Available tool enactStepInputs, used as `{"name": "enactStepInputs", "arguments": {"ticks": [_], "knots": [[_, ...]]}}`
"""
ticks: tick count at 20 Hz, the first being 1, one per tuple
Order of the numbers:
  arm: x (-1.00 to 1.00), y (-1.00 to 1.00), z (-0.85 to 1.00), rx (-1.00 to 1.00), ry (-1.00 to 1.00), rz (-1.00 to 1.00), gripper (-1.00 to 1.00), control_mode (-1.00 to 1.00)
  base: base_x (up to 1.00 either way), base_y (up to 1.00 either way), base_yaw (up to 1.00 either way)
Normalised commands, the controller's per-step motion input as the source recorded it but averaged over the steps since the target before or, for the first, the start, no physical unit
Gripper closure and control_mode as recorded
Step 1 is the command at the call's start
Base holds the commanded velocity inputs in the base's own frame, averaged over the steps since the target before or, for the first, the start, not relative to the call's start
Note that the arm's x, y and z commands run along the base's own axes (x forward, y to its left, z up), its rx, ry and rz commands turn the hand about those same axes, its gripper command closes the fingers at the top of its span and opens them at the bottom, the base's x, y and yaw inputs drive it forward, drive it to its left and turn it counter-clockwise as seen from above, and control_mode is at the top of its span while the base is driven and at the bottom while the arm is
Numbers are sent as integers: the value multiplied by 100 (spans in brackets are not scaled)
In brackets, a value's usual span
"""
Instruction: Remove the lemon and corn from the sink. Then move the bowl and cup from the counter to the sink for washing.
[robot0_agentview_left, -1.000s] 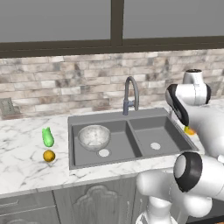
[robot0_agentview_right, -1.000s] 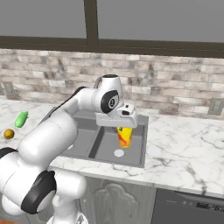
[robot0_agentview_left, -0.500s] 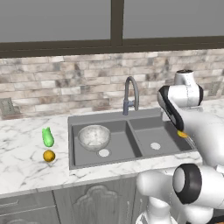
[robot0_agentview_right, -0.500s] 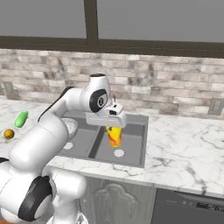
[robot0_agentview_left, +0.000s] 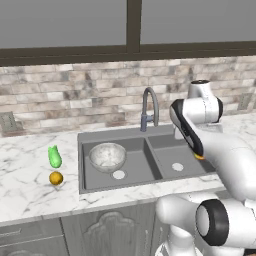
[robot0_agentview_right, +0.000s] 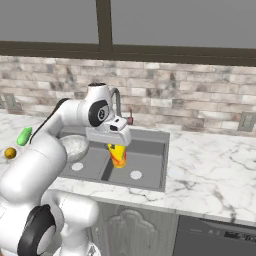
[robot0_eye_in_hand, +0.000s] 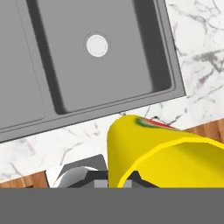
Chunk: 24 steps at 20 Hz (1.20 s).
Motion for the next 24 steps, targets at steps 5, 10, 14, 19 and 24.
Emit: {"name": "enactStepInputs", "arguments": {"ticks": [5,10,14,19,24], "knots": [[-12,39,3,0,0,-6,100,-100,0,0,0],[-9,40,3,0,0,-6,100,-100,0,0,0],[-6,41,3,0,0,-5,100,-100,0,0,0],[-5,41,1,0,0,-5,100,-100,0,0,0],[-2,41,0,0,0,-4,100,-100,0,0,0]]}}
